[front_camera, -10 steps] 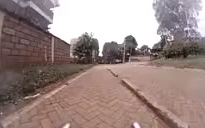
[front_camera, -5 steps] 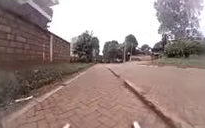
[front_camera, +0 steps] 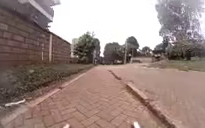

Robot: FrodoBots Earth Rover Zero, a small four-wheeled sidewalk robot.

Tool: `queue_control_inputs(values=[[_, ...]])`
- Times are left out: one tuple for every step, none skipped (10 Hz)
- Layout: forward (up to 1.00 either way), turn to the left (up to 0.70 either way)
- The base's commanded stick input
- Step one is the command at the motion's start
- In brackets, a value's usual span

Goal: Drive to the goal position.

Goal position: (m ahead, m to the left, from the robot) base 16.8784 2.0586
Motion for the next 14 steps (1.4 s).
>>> queue_control_inputs(values=[[0.50,0.03],[0.50,0.00],[0.50,0.00],[0.50,0.00],[0.50,0.00],[0.50,0.00],[0.50,0.00],[0.50,0.00],[0.50,0.00],[0.50,0.00],[0.50,0.00],[0.50,0.00],[0.50,0.00],[0.50,0.00]])
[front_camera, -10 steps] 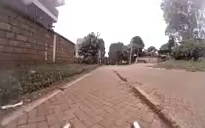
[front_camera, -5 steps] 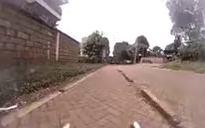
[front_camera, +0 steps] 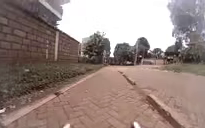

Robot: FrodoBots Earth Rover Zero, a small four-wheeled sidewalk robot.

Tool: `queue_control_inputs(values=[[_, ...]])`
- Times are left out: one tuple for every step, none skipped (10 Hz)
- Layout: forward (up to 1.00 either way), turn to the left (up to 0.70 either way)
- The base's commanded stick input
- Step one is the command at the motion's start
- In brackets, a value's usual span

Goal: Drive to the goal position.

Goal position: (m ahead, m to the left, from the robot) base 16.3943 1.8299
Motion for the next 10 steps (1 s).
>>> queue_control_inputs(values=[[0.50,0.00],[0.50,0.00],[0.50,0.00],[0.50,0.00],[0.50,0.00],[0.50,0.00],[0.50,0.00],[0.50,0.00],[0.50,0.00],[0.50,0.00]])
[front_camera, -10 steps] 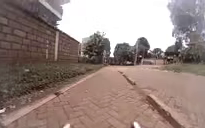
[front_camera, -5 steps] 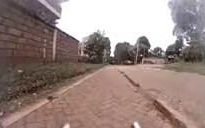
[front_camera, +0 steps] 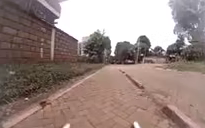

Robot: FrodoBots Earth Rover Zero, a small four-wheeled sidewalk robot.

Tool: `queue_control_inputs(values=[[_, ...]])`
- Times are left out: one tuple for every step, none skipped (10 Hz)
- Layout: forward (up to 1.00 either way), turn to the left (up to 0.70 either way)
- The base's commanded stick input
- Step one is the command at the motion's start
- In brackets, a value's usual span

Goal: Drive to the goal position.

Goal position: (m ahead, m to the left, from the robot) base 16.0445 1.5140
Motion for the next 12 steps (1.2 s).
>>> queue_control_inputs(values=[[0.50,0.00],[0.50,0.00],[0.50,0.00],[0.50,0.00],[0.50,0.00],[0.50,0.00],[0.50,0.00],[0.50,0.00],[0.50,0.00],[0.50,0.00],[0.50,0.00],[0.50,0.00]])
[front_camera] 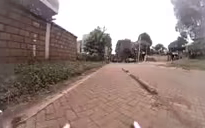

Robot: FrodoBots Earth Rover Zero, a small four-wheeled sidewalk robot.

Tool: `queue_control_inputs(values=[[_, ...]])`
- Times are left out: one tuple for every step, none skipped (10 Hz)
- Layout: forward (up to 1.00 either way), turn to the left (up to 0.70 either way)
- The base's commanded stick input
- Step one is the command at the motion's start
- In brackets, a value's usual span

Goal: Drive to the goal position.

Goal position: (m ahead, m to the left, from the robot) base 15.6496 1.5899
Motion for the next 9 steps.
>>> queue_control_inputs(values=[[0.50,0.00],[0.50,0.00],[0.50,0.00],[0.50,0.00],[0.50,0.00],[0.50,0.00],[0.50,0.00],[0.50,0.00],[0.50,-0.50]])
